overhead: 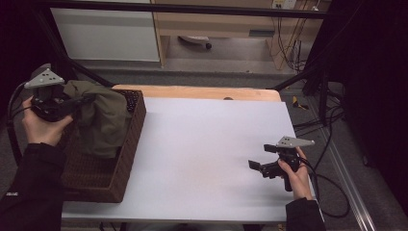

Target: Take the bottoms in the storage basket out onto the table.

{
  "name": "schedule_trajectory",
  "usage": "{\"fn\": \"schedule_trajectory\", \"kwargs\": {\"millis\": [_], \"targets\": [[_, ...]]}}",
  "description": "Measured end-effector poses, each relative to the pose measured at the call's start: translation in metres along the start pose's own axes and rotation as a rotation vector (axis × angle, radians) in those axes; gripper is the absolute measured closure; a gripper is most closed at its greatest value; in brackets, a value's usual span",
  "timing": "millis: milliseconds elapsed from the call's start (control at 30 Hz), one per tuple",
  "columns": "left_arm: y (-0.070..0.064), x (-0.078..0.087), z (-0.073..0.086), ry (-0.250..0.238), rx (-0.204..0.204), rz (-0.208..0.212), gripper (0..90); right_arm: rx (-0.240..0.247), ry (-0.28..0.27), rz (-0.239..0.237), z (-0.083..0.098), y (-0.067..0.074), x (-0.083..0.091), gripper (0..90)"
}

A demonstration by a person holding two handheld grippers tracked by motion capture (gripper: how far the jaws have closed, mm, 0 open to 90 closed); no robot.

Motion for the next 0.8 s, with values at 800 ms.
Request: {"fn": "schedule_trajectory", "kwargs": {"millis": [800], "targets": [[-0.032, 0.021, -0.031, -0.057, -0.036, 0.057, 88.0, 0.002, 0.001, 0.001, 0.000, 0.000, 0.000, 0.8]]}}
Point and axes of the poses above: each handheld gripper's, and its own axes: x roughly backward along the jaws, z roughly out of its underside, y roughly to its left, the point moved 9 cm from there along -x, roughly forward along the jaws, and after that the axes turned 10 degrees about x, right-handed, at the moved point
